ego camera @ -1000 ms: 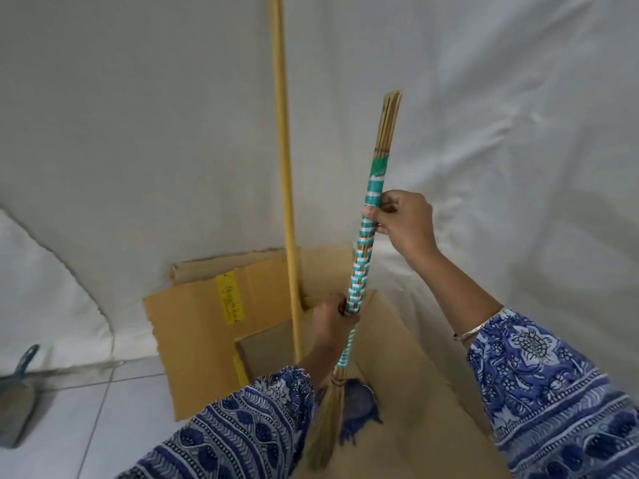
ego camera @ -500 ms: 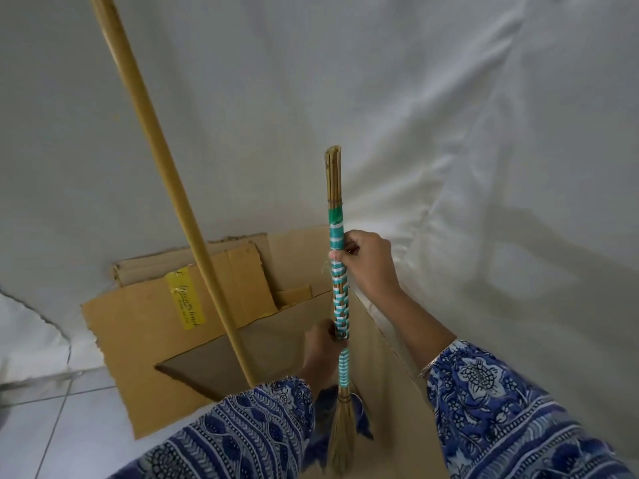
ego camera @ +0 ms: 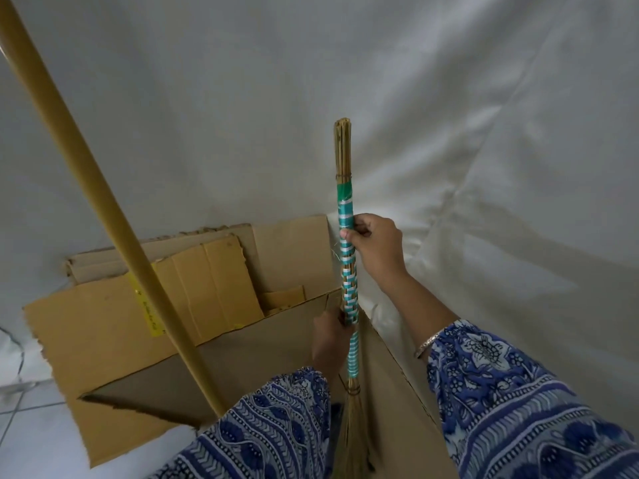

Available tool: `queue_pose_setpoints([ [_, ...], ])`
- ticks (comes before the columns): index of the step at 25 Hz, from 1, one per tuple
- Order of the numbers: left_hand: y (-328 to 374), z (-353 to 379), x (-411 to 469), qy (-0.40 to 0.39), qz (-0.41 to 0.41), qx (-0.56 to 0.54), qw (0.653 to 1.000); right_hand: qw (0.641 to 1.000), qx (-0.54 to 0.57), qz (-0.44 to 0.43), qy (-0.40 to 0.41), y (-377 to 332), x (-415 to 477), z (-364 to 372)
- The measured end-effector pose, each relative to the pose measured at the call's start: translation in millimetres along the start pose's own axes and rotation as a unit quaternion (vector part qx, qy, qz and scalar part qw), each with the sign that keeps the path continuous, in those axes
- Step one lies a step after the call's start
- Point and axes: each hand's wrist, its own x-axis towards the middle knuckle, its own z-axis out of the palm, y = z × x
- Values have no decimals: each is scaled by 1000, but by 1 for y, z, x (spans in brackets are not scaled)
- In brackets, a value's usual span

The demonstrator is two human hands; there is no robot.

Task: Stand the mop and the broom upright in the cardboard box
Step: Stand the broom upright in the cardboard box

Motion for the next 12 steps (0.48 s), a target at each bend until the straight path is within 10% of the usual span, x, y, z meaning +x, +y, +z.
queue_pose_setpoints([
  [12, 2, -9, 29, -23, -3, 9, 1000, 997, 33, 63, -31, 3, 22, 19],
])
